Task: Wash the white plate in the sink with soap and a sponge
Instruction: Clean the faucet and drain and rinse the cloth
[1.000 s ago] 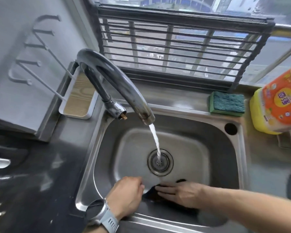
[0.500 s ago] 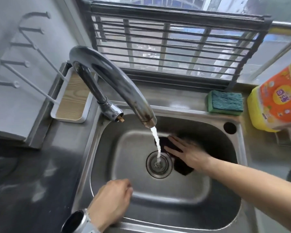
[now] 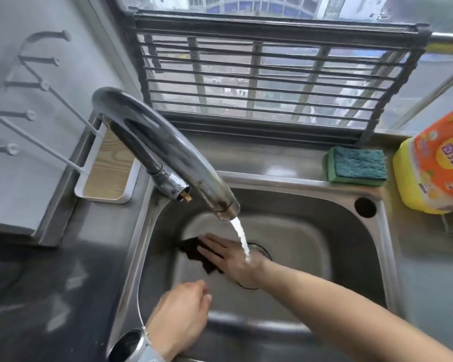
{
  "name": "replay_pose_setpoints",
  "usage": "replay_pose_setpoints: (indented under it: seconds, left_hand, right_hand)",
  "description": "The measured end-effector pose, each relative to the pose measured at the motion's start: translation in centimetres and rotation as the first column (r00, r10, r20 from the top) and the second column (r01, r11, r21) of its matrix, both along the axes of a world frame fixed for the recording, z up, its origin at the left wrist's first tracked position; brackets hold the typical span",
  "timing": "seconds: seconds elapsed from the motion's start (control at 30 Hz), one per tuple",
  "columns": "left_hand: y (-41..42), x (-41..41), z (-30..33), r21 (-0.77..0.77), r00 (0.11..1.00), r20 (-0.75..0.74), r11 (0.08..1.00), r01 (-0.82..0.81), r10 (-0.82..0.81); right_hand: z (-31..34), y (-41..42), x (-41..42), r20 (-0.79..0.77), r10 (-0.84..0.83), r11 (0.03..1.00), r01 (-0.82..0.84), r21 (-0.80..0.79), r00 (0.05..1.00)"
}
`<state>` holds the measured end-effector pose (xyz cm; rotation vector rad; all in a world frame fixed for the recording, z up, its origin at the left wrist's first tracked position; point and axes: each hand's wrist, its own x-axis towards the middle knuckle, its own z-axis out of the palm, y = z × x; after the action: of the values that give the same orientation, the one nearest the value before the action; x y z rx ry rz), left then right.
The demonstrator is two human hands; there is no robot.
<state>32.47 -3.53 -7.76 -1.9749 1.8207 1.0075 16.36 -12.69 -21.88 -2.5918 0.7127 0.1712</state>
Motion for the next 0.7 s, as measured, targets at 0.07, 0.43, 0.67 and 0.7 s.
replay_pose_setpoints:
  seconds: [0.07, 0.43, 0.67, 0.7]
  left_hand:
    - [0.0, 0.1, 0.0, 0.014, 1.0, 0.017, 1.0, 0.003, -0.003]
    - [-0.5, -0.9, 0.1, 0.084, 1.0, 0.0, 0.996, -0.03, 0.03]
    - [-2.0, -3.2, -0.2, 0.204, 0.88, -0.2, 0.897, -0.392, 0.43]
    - [-2.6, -3.8, -0.4, 0.235, 0.754, -0.283, 0.805, -0.545, 0.593]
  right_hand:
    - [2.1, -2.4, -0.6, 0.025, -0.096, 0.995, 0.096, -0.009, 0.995]
    - [4.9, 3.8, -11.3, -0.652, -0.634, 0.625, 0.772, -0.115, 0.416]
    - [9.3, 3.3, -2.1, -0.464, -0.875, -0.205, 0.761, 0.616, 0.139]
    - [9.6, 2.6, -1.2, -0.454, -0.891, -0.334, 0.644, 0.688, 0.023]
